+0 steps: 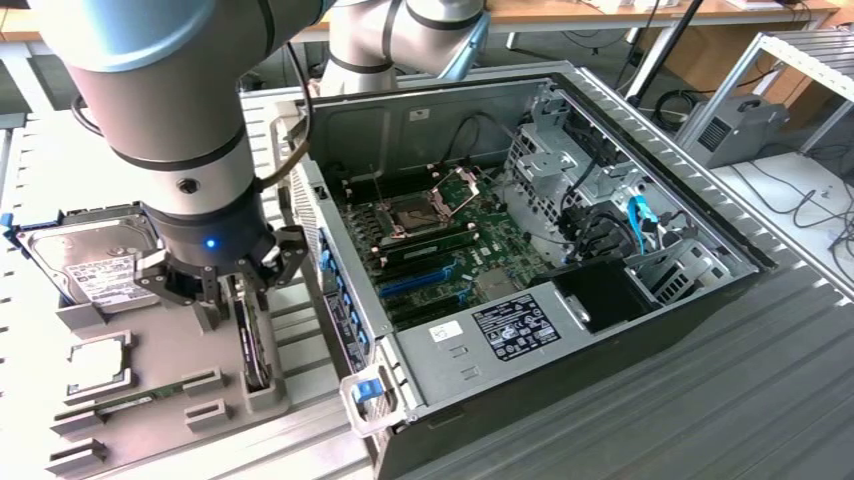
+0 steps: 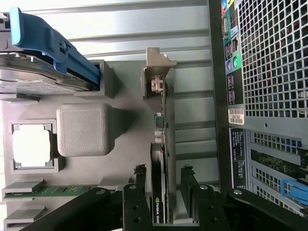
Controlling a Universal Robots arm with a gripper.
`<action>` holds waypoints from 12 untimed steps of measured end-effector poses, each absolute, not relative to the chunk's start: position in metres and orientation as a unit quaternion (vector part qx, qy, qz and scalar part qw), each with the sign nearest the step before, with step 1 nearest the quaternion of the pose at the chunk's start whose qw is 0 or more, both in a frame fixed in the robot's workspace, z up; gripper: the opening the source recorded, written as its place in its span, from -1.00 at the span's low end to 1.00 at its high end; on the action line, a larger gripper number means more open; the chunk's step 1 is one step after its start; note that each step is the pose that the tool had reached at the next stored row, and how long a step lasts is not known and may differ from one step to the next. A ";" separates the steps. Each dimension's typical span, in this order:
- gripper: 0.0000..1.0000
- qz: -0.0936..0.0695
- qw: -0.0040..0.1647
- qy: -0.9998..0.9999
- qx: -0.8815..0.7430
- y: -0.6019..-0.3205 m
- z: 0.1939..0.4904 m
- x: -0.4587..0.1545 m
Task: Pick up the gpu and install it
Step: 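Pick up the gpu and move the gpu toward the slot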
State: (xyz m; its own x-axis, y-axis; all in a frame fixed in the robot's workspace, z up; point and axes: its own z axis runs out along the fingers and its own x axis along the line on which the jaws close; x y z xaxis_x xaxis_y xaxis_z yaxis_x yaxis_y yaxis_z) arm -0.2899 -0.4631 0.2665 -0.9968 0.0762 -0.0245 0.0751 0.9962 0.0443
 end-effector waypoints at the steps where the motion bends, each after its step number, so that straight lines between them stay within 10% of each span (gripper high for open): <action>1: -0.16 0.022 0.013 0.999 0.038 -0.463 0.266 -0.290; 12: -0.16 0.022 0.013 0.999 0.038 -0.458 0.252 -0.291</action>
